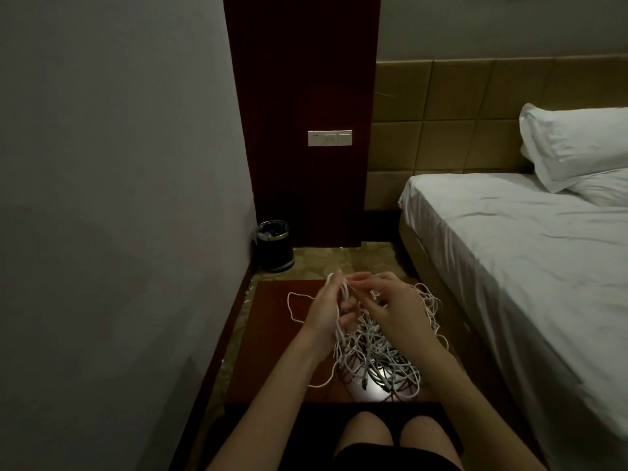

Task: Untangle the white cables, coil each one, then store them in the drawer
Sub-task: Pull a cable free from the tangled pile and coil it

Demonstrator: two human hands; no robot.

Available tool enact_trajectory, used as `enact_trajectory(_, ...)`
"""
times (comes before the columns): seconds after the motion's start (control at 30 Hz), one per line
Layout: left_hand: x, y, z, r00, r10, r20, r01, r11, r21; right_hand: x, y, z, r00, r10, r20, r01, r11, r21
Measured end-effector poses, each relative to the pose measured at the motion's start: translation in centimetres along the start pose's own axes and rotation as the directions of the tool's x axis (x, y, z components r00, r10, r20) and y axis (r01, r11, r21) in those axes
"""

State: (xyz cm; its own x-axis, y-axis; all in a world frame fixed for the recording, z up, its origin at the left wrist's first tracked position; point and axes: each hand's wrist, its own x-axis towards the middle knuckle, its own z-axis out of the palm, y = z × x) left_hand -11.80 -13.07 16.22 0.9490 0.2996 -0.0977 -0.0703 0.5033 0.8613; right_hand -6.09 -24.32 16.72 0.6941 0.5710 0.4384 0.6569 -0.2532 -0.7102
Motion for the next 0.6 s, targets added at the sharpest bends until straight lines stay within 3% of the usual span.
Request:
enact_trajectory(0.07, -0.5, 0.0, -0.2, 0.997, -0.015, -0.07, 0.006, 0.991, -0.131, -0.9, -0.3, 0.4, 0.998, -0.044, 0.037, 0.045, 0.999, -0.028)
enact_trajectory(0.17, -1.5, 0.3, -0.3, 0.989, -0.022, -0.144, -0.013, 0.971, -0.239, -2.3, -1.2, 0.3, 0.996, -0.076, -0.041, 0.078, 0.995, 0.055)
enact_trajectory(0.27, -2.8, 0.4, -0.1, 0.991, -0.032, -0.129, -0.005, 0.963, -0.27, -3.8, -1.5, 0.7, 0.987, -0.098, -0.125, 0.104, 0.994, 0.042)
enact_trajectory(0.43, -5.4, -0.2, 0.2, 0.997, -0.016, -0.075, -0.014, 0.921, -0.389, -6.0, -1.4, 2.4, 0.987, -0.138, -0.085, 0.13, 0.987, -0.099)
enact_trajectory(0.6, -8.1, -1.9, -1.1, 0.998, 0.012, -0.057, -0.039, 0.862, -0.505, -9.8, -2.0, 2.0, 0.997, -0.051, 0.063, 0.037, 0.979, 0.202)
